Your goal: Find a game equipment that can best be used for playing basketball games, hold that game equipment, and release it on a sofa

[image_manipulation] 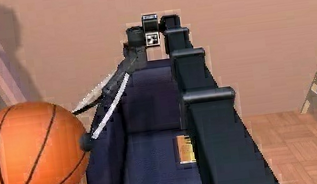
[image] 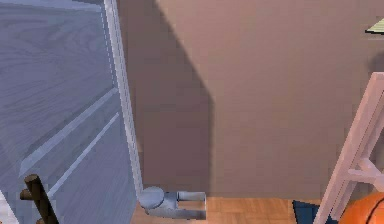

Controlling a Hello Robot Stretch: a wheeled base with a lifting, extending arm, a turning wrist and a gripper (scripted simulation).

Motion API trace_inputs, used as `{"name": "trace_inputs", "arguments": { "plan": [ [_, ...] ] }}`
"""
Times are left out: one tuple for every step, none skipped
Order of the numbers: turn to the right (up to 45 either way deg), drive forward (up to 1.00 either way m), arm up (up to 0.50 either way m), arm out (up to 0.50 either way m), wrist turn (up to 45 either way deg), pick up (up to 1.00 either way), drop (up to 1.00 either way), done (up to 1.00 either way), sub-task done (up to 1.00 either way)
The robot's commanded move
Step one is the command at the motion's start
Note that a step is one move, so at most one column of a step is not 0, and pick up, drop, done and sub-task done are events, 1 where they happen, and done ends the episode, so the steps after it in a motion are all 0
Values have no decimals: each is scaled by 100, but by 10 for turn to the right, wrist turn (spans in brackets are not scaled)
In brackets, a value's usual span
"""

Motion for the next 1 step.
{"name": "trace_inputs", "arguments": {
  "plan": [
    [0,0,0,-36,0,0,0,0,0]
  ]
}}
